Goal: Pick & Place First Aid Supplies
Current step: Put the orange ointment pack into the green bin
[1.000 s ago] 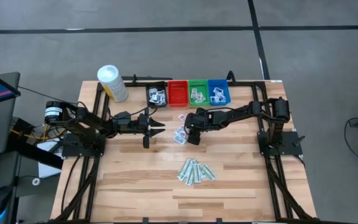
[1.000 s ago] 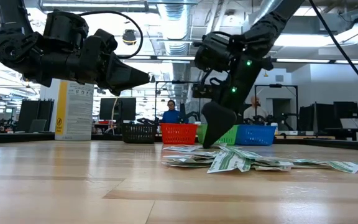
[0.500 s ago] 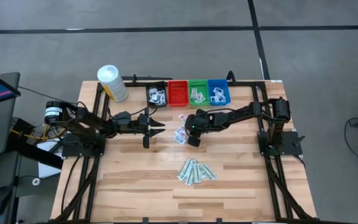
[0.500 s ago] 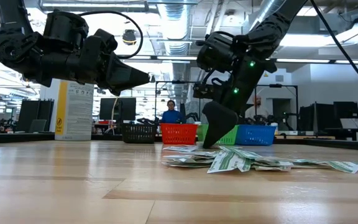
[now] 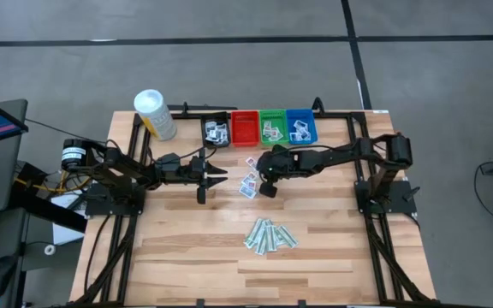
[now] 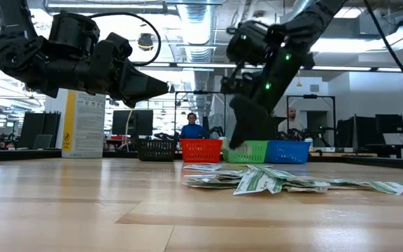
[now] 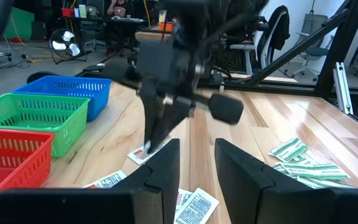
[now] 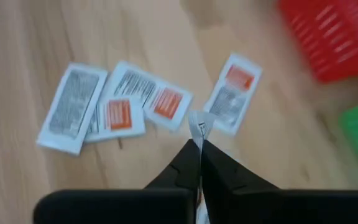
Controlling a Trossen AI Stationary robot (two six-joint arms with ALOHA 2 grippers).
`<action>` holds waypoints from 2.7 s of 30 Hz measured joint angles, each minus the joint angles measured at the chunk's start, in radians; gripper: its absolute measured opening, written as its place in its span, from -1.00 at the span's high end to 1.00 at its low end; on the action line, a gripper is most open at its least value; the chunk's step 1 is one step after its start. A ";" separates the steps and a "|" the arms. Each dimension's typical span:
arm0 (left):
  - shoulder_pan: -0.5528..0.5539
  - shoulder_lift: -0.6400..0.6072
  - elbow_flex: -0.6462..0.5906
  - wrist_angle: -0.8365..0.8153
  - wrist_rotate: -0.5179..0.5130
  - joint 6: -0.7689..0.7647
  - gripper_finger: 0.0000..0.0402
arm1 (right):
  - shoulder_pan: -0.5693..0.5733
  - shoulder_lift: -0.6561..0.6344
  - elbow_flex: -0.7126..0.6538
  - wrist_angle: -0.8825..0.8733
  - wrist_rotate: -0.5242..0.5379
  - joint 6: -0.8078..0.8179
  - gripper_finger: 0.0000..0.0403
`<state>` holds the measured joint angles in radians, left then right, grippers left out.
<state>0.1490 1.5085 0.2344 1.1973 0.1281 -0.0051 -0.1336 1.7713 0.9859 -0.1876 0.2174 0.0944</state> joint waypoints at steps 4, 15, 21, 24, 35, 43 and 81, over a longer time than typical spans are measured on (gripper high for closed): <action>0.000 0.000 0.000 0.000 0.000 0.000 0.49 | -0.009 -0.070 0.000 0.005 0.089 0.000 0.96; 0.000 0.000 0.000 0.000 0.000 0.000 0.49 | -0.138 -0.177 0.002 0.078 0.306 -0.014 0.97; 0.000 0.000 0.000 0.000 0.000 0.000 0.49 | -0.237 -0.136 0.002 0.126 0.301 -0.015 0.92; 0.000 0.000 0.000 0.000 0.000 0.000 0.49 | -0.276 -0.100 0.002 0.139 0.255 -0.009 0.89; 0.000 0.000 0.000 0.000 0.000 0.000 0.49 | -0.321 -0.035 0.002 0.167 0.149 0.011 0.85; 0.000 0.000 0.000 0.000 0.000 0.000 0.49 | -0.321 -0.035 0.003 0.174 0.210 0.011 0.64; 0.000 0.000 0.000 -0.029 0.000 0.007 0.49 | 0.181 -0.154 -0.363 0.494 0.442 0.118 0.44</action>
<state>0.1490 1.5085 0.2340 1.1685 0.1280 0.0019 0.0476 1.6169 0.6227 0.3066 0.6592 0.2119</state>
